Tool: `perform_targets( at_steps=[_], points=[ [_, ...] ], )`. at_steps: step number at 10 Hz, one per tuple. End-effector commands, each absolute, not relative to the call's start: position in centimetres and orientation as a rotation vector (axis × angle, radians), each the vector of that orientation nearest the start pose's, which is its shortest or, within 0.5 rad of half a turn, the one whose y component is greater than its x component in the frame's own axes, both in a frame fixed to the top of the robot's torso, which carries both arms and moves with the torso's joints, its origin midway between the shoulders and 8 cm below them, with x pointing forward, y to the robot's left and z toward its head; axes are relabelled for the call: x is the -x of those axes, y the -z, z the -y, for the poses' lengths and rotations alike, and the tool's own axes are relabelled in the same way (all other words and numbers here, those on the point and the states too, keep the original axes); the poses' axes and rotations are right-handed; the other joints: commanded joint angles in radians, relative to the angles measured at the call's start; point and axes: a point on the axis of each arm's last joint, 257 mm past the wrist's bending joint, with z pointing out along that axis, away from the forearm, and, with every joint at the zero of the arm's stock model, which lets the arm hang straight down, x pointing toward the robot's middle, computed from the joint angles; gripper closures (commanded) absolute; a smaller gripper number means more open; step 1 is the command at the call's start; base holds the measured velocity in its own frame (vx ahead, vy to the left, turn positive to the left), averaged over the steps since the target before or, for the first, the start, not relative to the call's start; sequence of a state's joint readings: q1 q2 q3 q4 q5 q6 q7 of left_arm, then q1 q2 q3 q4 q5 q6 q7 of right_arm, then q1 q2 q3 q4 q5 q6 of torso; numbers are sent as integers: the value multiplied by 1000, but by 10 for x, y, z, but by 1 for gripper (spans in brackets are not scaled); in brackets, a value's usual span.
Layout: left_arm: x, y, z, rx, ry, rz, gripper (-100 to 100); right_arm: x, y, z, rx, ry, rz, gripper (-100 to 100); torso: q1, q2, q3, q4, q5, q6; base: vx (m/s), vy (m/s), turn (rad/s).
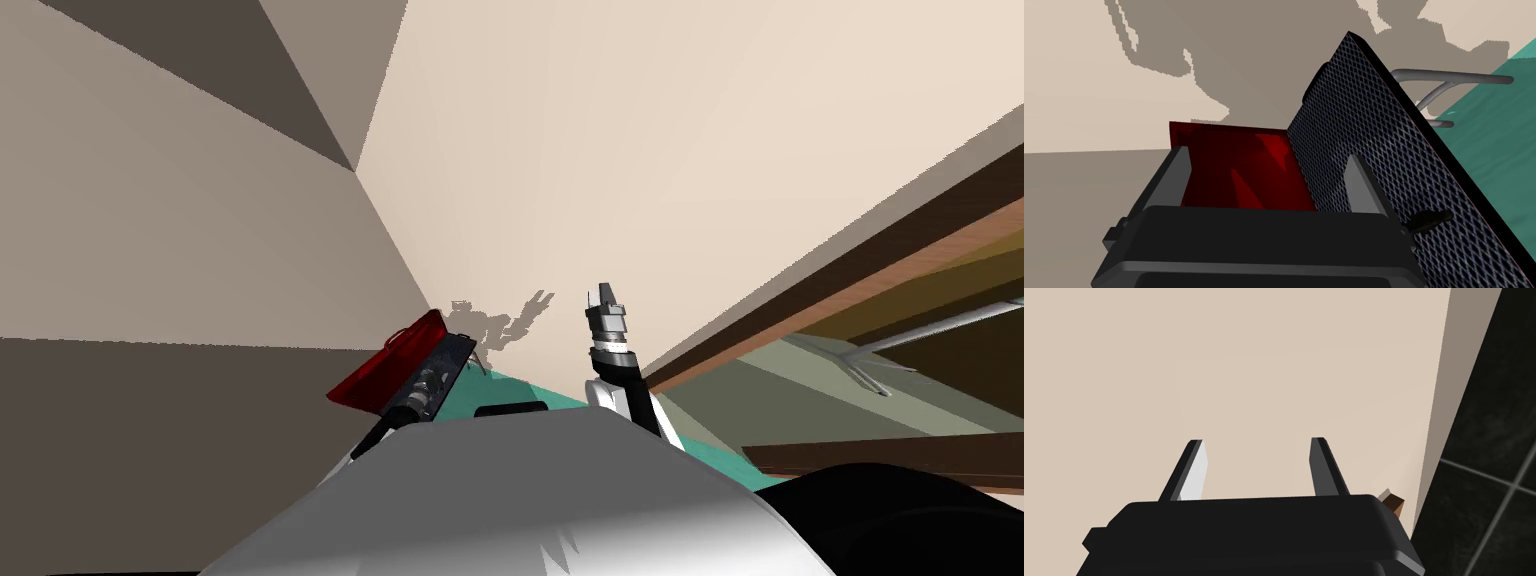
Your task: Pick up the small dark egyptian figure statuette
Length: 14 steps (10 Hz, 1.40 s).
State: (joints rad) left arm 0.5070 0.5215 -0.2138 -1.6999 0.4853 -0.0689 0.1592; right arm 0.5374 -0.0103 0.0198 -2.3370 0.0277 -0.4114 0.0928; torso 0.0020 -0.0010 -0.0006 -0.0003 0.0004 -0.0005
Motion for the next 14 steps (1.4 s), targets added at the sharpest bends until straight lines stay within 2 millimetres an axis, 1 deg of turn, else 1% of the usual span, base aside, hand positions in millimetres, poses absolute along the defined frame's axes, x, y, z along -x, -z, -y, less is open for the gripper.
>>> perform_targets(
  at_steps=[1,2,3,4,5,6,7,8,9,10,12,13,14],
  points=[
    [-330,415,-328,1724,1098,-1496,-100,-346,-20,273,-650,-1190,-705,0,0,0,0,0,0,0,-14,40,-452],
    [-328,418,-330,1730,1089,-1498,-100,-346,-20,273,-650,-1190,-705,0,1,0,0,0,0,0,-11,42,-178],
    [-313,440,-340,1788,1029,-1536,-100,-346,-20,274,-651,-1190,-705,0,0,0,0,0,0,-1,-15,35,-338],
    [-300,456,-348,1833,979,-1570,-100,-346,-20,274,-650,-1190,-705,0,0,0,0,0,0,0,-25,48,-476],
    [-282,477,-361,1885,907,-1605,-100,-346,-20,274,-650,-1190,-705,0,1,1,0,0,0,0,-34,62,-409],
    [-280,479,-363,1890,897,-1606,-100,-346,-20,274,-650,-1190,-705,0,2,1,1,0,0,-1,-27,45,-223],
    [-266,493,-372,1928,842,-1636,-100,-346,-20,274,-651,-1190,-705,0,1,1,1,0,0,-1,-29,21,-327],
    [-263,496,-375,1935,829,-1636,-100,-346,-20,274,-651,-1190,-705,0,0,1,1,0,0,-1,-26,17,-124],
    [-246,511,-387,1975,761,-1664,-100,-346,-20,274,-651,-1190,-705,0,-1,0,0,0,0,-1,-26,18,-270],
    [-246,512,-388,1976,759,-1664,-100,-346,-20,274,-651,-1190,-705,0,-1,0,0,0,0,-1,-24,21,-163],
    [-215,535,-412,2042,629,-1713,-100,-346,-20,274,-651,-1190,-705,0,-1,0,0,0,0,-1,-40,19,-362],
    [-212,536,-414,2046,619,-1713,-100,-346,-20,274,-651,-1190,-705,0,0,1,1,0,0,-1,-35,28,-159],
    [-196,546,-427,2076,552,-1733,-100,-346,-20,274,-651,-1190,-705,0,0,1,1,0,0,-2,-35,19,-232]
  ],
)
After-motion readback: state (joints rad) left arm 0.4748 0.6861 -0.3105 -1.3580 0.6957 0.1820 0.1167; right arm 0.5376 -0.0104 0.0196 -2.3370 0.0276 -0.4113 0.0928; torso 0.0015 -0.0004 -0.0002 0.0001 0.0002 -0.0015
